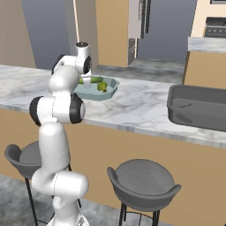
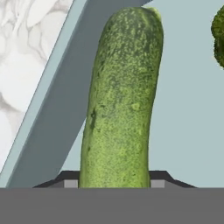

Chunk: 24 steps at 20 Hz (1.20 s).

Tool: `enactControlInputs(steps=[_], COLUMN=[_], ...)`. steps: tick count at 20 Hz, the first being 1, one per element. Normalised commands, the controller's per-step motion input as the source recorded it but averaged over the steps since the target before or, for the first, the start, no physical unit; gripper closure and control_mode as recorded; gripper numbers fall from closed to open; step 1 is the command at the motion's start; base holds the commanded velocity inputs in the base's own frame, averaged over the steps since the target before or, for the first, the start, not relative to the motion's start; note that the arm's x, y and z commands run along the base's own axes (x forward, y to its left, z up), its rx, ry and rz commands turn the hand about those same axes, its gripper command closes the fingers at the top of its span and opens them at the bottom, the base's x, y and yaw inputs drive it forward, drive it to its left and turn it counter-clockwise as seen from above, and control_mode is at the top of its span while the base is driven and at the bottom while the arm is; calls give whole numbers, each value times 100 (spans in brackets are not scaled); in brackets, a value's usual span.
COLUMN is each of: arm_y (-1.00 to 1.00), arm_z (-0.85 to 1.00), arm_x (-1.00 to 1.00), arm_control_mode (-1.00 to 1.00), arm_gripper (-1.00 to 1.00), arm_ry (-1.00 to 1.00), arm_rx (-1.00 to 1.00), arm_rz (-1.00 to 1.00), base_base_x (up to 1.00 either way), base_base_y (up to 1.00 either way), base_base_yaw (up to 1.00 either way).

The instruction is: Place the cold items (broccoli and cucumber) from the fridge in one tupperware on the dining counter. Place the warm items (kebab skewer and hot dog) in the stove area in another tupperware.

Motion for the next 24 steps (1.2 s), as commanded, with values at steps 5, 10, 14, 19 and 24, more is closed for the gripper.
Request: enactControlInputs(steps=[5, 10, 14, 19, 24], arm_y=[0, 0, -30, -21, -26], arm_z=[28, 0, 82, 100, 64], arm_x=[-29, 6, -71, -100, -100], arm_control_mode=[-100, -100, -100, -100, -100], arm_gripper=[-100, -100, -100, -100, -100], arm_ry=[-13, -22, -51, -31, -2], arm_rx=[0, 0, 3, 0, -10], arm_rz=[0, 0, 4, 10, 4], base_base_x=[0, 0, 0, 0, 0], base_base_y=[0, 0, 0, 0, 0], base_base_yaw=[0, 0, 0, 0, 0])
